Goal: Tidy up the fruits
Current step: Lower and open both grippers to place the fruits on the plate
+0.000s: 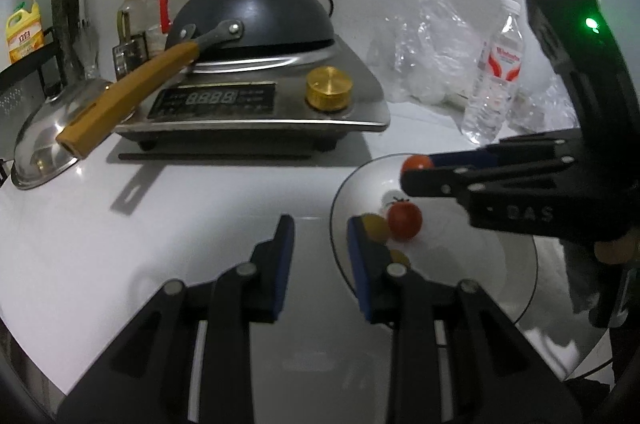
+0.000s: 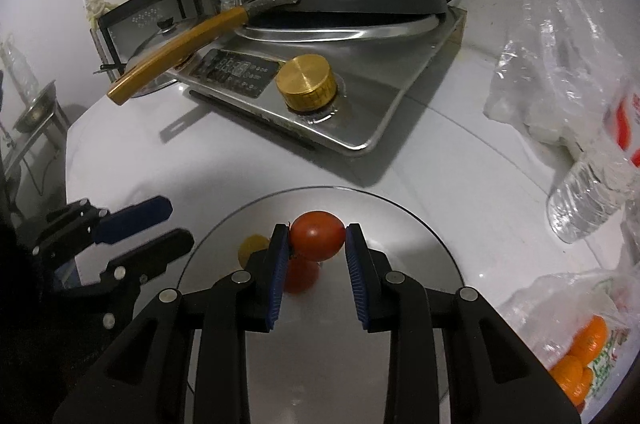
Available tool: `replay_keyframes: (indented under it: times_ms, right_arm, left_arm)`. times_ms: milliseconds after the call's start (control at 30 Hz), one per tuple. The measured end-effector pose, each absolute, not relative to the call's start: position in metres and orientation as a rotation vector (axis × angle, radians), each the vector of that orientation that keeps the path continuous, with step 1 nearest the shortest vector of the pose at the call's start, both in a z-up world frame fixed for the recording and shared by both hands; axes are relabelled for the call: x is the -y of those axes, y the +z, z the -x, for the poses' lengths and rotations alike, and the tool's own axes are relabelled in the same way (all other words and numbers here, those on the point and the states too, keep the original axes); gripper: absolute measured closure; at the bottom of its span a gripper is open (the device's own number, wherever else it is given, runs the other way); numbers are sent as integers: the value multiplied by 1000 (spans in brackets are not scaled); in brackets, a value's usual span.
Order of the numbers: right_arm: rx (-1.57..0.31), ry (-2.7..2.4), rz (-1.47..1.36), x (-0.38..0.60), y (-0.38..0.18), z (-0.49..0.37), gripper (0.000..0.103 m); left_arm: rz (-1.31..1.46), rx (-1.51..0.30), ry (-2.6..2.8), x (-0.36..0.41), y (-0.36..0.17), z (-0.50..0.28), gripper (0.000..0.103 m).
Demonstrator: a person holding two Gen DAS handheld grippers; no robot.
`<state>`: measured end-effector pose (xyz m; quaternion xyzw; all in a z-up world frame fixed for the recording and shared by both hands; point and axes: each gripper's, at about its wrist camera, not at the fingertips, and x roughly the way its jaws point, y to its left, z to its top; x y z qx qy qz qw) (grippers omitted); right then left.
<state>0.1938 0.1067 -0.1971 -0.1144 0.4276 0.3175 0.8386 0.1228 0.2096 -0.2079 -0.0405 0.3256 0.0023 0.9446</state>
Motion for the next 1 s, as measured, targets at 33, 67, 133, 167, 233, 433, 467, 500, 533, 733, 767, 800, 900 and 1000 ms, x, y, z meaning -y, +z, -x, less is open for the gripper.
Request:
replay_keyframes:
  times_ms: [33, 67, 133, 167, 233, 433, 467, 500, 533, 733, 767, 800, 900, 1000]
  right_arm:
    - [-906, 670, 235, -109, -198, -196, 72]
    - [-907, 669, 230, -111, -199, -197, 72]
    - [-912, 665, 229, -116, -201, -201, 72]
    - [-914, 662, 233, -117, -203, -202, 72]
    - [-921, 656, 237, -119, -206, -206, 72]
    - [-953, 638, 254, -123, -215, -208, 72]
    - [-960, 634, 257, -123, -217, -208, 72]
    - [-963, 632, 256, -123, -217, -208, 72]
    - [-964, 630, 255, -123, -218, -207, 72]
    - [-961, 623, 247, -120, -215, -205, 72]
    - [-958, 622, 247, -119, -213, -204, 72]
    - [-954, 622, 245, -119, -211, -204, 72]
    - [-945, 619, 243, -116, -206, -202, 71]
    - [-932, 616, 239, -110, -199, -198, 71]
  left_arm:
    - [84, -663, 4, -210, -209, -122, 74]
    - [86, -662, 3, -211, -209, -123, 74]
    - [90, -661, 0, -214, -210, -122, 74]
    - [92, -661, -2, -215, -211, -122, 74]
    - [95, -661, -4, -216, -212, -122, 74]
    - [105, -666, -5, -220, -215, -122, 74]
    - [105, -666, -5, -220, -215, -122, 74]
    - [105, -665, -4, -220, -215, -121, 74]
    - [105, -664, -4, -220, -215, -121, 74]
    - [99, -659, -5, -218, -212, -117, 74]
    - [97, -656, -6, -217, -210, -116, 74]
    - [96, -654, -6, -216, -209, -115, 74]
    - [89, -648, -8, -213, -205, -112, 74]
    - [85, -645, -8, -210, -201, -110, 74]
